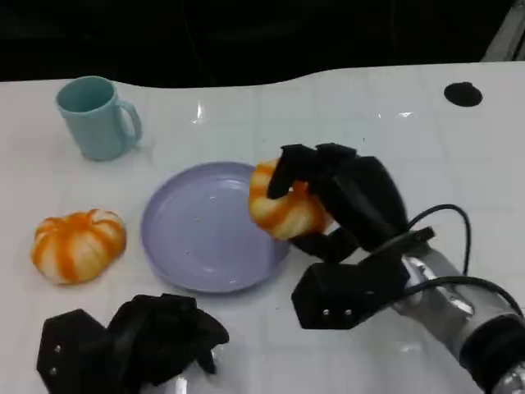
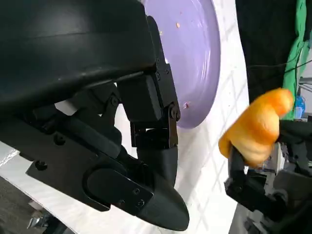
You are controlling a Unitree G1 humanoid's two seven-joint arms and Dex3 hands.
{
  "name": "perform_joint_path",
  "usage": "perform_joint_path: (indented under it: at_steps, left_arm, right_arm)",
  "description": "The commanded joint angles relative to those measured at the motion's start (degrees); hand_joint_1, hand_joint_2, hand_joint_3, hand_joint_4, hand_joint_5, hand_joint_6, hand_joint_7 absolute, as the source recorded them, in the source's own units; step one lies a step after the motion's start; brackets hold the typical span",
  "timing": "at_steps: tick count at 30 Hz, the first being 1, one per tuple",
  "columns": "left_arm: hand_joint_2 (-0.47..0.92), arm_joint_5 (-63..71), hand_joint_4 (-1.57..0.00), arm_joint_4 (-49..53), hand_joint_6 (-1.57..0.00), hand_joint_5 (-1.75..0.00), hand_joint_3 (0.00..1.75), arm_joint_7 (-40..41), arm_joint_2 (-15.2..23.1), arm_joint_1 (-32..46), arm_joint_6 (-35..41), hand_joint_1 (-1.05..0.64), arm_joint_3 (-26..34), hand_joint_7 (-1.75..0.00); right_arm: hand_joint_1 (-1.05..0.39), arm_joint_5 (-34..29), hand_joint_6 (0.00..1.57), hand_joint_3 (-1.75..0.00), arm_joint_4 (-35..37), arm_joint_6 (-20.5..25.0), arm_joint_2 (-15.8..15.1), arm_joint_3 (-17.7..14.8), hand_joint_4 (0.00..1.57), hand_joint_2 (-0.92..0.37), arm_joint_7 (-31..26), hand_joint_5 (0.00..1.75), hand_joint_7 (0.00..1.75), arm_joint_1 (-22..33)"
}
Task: Grasp the bread from the table and place it into the plate.
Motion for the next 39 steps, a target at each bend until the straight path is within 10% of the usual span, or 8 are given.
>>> perform_joint_path:
  at_steps: [1, 14, 19, 22, 29, 39]
  left_arm:
    - [0.79, 0.1, -0.92, 0.8, -1.47, -1.48, 0.0, 0.0, 0.8, 0.7, 0.5, -1.05, 0.3, -0.45]
    - [0.79, 0.4, -0.92, 0.5, -1.48, -1.49, 0.01, -0.1, 0.9, 1.0, 0.4, -1.04, -0.1, -0.45]
    - [0.79, -0.2, -0.91, 0.2, -1.47, -1.5, 0.0, -0.2, 0.7, 1.1, 1.1, -1.04, 0.0, -0.45]
    - [0.79, -0.3, -0.91, 0.1, -1.47, -1.5, 0.0, -0.1, 0.5, 1.1, 1.3, -1.04, 0.0, -0.44]
    - [0.79, -0.1, -0.92, 0.2, -1.48, -1.51, 0.0, 0.0, 0.4, 1.0, 0.9, -1.04, -0.1, -0.43]
    - [0.79, 0.4, -0.93, 1.0, -1.48, -1.5, 0.0, 0.1, 0.5, 0.5, 0.1, -1.05, -0.3, -0.42]
  right_arm:
    - [-0.1, -0.1, 0.78, -1.42, 6.2, -0.8, 2.6, 0.9, 0.97, -0.26, -3.1, 1.75, 1.71, -4.4]
    - [-0.07, 2.9, 0.79, -1.29, 16.1, -0.1, 9.5, 0.4, 0.88, -0.33, -3.2, 1.75, 1.52, -9.0]
    - [-0.16, 4.0, 0.76, -0.76, 16.6, 1.3, 10.3, 0.8, 0.53, -0.56, 2.0, 0.93, 0.31, -9.7]
    - [-0.24, 3.7, 0.57, -0.59, 16.0, 1.3, 9.6, 1.6, 0.28, -0.61, 5.4, 0.46, 0.05, -9.7]
    - [-0.41, 3.9, 0.3, -0.18, 10.0, 4.1, 6.8, 2.2, 0.01, -0.84, 13.7, 0.38, 0.01, -7.2]
    - [-0.49, 5.9, 0.2, -0.06, -9.2, 5.3, -0.3, 1.1, 0.0, -0.91, 22.7, 0.22, 0.0, 4.0]
